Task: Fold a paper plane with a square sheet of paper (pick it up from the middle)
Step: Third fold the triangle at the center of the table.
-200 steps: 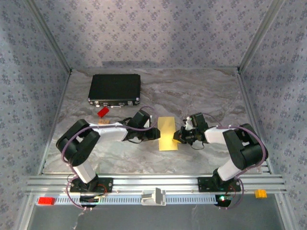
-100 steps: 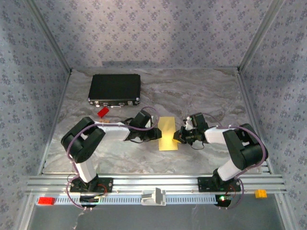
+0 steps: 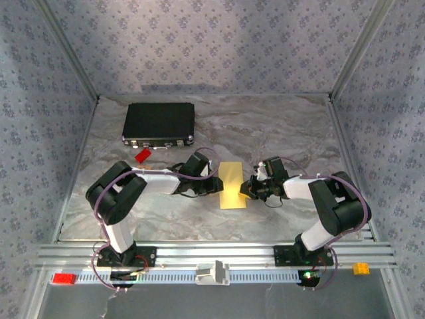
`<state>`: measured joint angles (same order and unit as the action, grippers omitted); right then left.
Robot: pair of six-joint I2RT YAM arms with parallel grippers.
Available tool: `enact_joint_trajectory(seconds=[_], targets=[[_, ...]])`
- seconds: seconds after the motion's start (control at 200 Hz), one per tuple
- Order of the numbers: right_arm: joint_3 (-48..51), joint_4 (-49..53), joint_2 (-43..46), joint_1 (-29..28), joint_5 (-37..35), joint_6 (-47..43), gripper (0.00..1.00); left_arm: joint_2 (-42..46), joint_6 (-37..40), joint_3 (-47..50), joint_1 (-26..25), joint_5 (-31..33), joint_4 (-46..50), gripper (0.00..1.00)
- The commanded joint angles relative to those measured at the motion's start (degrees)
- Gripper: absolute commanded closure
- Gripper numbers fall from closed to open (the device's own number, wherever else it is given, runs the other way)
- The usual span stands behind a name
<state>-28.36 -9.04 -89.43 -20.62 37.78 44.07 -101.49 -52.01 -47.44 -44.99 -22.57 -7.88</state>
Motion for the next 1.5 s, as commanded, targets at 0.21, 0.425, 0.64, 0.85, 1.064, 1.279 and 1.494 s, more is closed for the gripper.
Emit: enact_joint_trajectory(seconds=[0.21,0.425,0.64,0.85,1.064,1.279,1.494], targets=[[2.26,5.34,-1.63,0.67,-4.21,0.71,0.93,-1.69,-0.21,-1.23,-0.45,-2.04,-3.30,0.73],[2.35,5.25,-1.39,0.86,-4.18,0.71,0.93,-0.74,-0.61,-0.49,-0.46,-1.25,-3.94,0.73],[2.36,5.17,-1.21,1.00,-4.06,0.79,0.93,0.13,-2.56,1.32,-0.48,-1.89,-7.39,0.73],[2.43,5.08,-1.14,1.11,-3.95,0.84,0.93,0.29,-3.01,1.75,-0.37,-1.87,-7.90,0.73],[2.43,4.49,-0.84,1.25,-3.61,1.19,0.92,-0.26,-3.01,1.66,-0.38,-2.34,-7.64,0.77],[2.43,4.18,-0.75,1.29,-3.38,1.46,0.92,-0.37,-3.64,1.87,-0.36,-2.59,-8.56,0.81],[2.92,2.73,0.15,1.42,-2.77,1.72,0.89,-0.22,-4.15,2.05,-0.34,-2.39,-8.40,0.89]])
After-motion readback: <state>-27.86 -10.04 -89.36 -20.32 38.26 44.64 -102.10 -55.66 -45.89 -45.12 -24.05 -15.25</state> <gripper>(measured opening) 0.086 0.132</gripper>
